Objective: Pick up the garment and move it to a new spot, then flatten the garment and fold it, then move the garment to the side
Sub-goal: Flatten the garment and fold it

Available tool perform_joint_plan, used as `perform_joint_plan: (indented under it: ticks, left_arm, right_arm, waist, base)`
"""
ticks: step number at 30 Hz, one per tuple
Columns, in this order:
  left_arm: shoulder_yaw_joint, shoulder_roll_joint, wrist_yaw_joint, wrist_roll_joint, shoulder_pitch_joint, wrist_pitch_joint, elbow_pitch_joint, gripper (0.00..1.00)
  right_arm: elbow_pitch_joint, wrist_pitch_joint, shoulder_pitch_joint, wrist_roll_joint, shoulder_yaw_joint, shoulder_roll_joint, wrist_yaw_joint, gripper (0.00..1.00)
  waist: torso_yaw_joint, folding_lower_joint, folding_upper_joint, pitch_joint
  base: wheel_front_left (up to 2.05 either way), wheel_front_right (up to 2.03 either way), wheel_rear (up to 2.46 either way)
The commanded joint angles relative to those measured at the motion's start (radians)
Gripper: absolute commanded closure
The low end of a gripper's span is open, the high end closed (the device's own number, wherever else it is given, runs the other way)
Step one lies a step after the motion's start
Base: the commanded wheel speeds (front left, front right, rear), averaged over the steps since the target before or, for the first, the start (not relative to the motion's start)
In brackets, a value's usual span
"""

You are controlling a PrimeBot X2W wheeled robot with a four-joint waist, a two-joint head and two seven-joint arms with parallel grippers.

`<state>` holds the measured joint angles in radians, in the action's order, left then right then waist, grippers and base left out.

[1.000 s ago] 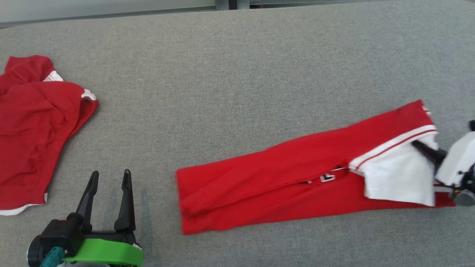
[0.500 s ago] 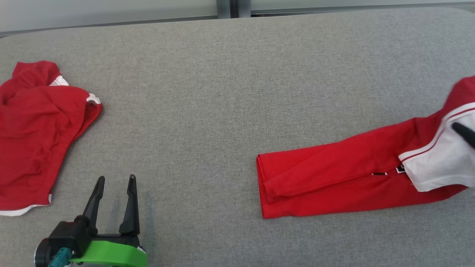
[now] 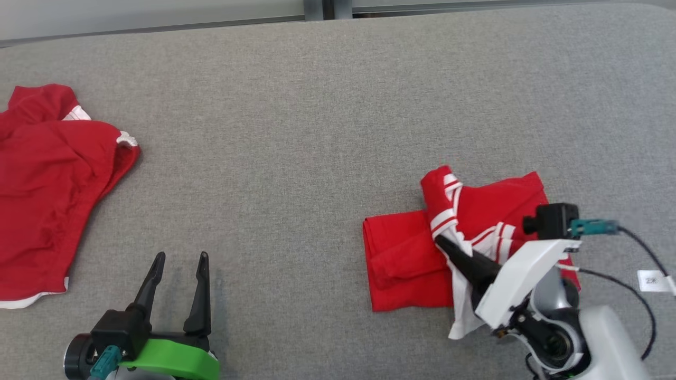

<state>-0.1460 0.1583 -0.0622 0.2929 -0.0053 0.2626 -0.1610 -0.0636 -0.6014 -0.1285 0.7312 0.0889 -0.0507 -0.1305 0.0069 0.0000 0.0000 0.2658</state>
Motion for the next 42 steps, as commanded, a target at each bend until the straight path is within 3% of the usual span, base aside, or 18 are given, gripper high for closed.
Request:
perform_joint_plan:
  ticks: [1,9,18,19,20,21,27,33,39,42]
  left_arm:
    - [0.002,-0.002,-0.003,-0.008,-0.013,0.002,-0.003,0.0]
    - [0.01,-0.014,-0.008,-0.021,0.0,0.002,-0.023,0.0]
    - [0.013,-0.031,-0.014,-0.03,0.006,0.002,-0.039,0.0]
    - [0.014,-0.032,-0.014,-0.031,0.007,0.002,-0.04,0.0]
    - [0.015,-0.034,-0.015,-0.031,0.008,0.002,-0.041,0.0]
    - [0.017,-0.035,-0.015,-0.031,0.01,0.002,-0.043,0.0]
    - [0.032,-0.04,-0.015,-0.032,0.027,0.002,-0.039,0.0]
    - [0.048,-0.043,-0.011,-0.032,0.044,0.002,-0.027,0.0]
    - [0.063,-0.047,-0.006,-0.035,0.06,0.002,-0.007,0.0]
    - [0.062,-0.05,-0.009,-0.037,0.056,0.002,0.0,0.0]
  right_arm:
    - [0.017,0.025,-0.004,0.004,0.01,-0.001,0.0,1.0]
    - [0.256,0.253,-0.095,0.043,0.192,-0.001,0.0,1.0]
    - [0.384,0.34,-0.199,0.092,0.324,0.0,0.0,1.0]
    - [0.39,0.341,-0.205,0.091,0.335,0.0,0.0,0.74]
    - [0.392,0.342,-0.21,0.091,0.346,0.0,0.0,0.18]
    - [0.392,0.345,-0.213,0.086,0.355,0.001,0.0,0.0]
    - [0.319,0.368,-0.183,0.053,0.351,-0.001,0.0,0.0]
    - [0.137,0.343,-0.106,0.013,0.283,-0.002,0.0,0.0]
    - [-0.177,0.287,-0.03,-0.132,0.131,-0.001,0.0,0.0]
    - [-0.273,0.296,-0.021,-0.216,0.056,-0.007,0.0,0.0]
  waist:
    - [0.004,0.0,0.0,-0.003]
    - [0.005,0.0,0.0,-0.014]
    - [-0.004,0.0,0.0,-0.024]
    - [-0.004,0.0,0.0,-0.025]
    - [-0.004,0.0,0.0,-0.027]
    - [-0.006,0.0,0.0,-0.029]
    - [-0.013,0.0,0.0,-0.042]
    - [-0.025,0.0,0.0,-0.054]
    - [-0.049,0.0,0.0,-0.052]
    - [-0.055,0.0,0.0,-0.047]
  base:
    - [0.0,0.0,0.0]
    - [0.0,0.0,0.0]
    - [0.0,0.0,0.0]
    - [0.0,0.0,0.0]
    - [0.0,0.0,0.0]
    - [0.0,0.0,0.0]
    - [0.0,0.0,0.0]
    - [0.0,0.0,0.0]
    - [0.0,0.0,0.0]
    - [0.0,0.0,0.0]
